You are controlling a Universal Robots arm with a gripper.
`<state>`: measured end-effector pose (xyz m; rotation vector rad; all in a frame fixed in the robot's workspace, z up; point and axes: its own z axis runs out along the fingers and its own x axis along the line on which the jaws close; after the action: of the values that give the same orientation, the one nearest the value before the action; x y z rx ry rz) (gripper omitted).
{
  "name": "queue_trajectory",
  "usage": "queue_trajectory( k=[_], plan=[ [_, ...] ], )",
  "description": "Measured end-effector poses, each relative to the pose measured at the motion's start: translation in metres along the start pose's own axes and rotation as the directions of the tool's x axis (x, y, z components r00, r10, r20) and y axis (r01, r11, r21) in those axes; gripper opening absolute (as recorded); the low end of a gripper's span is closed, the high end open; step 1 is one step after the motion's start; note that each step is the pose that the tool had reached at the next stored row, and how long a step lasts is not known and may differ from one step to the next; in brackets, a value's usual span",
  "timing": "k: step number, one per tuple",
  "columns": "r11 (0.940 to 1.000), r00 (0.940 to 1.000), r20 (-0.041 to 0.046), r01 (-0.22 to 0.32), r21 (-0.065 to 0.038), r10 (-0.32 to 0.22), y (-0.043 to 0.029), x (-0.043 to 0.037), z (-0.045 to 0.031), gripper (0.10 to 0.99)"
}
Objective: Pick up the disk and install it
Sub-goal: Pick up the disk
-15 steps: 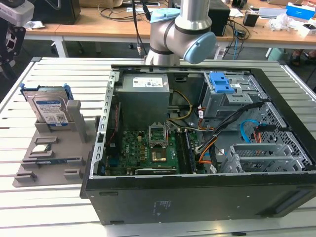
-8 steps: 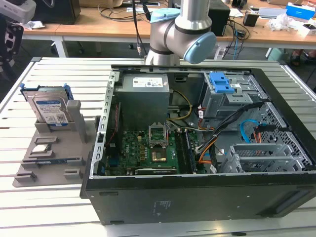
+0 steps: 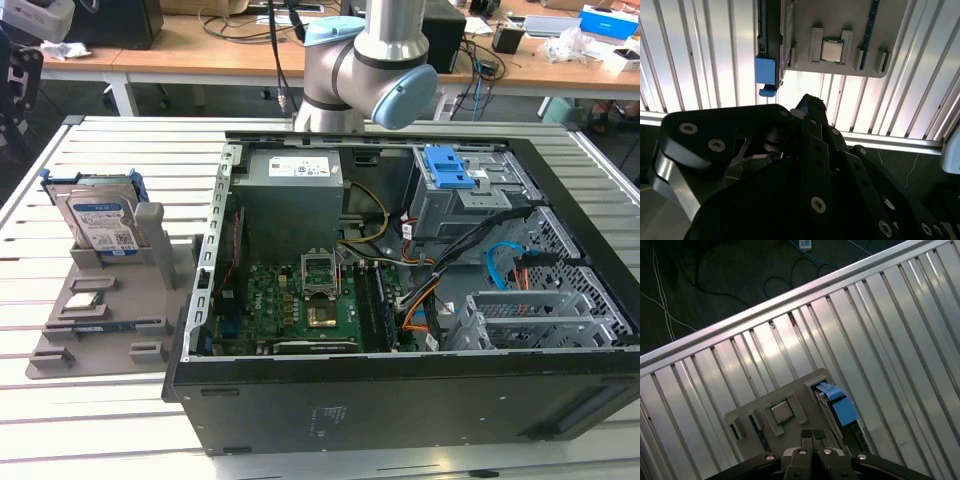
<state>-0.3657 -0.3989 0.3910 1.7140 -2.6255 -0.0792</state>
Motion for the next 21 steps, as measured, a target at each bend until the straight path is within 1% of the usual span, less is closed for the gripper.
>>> queue_trajectory(
  k=[12, 18, 21],
  plan=[
    [0.9977, 0.9977, -0.003, 0.068, -0.002, -0.068, 0.0, 0.0, 0.0, 0.106],
    [0.9937, 0.9937, -0.0049, 0.112, -0.003, -0.112, 0.0, 0.0, 0.0, 0.106],
    [0.9898, 0.9898, -0.0062, 0.142, -0.004, -0.142, 0.0, 0.0, 0.0, 0.106]
  ],
)
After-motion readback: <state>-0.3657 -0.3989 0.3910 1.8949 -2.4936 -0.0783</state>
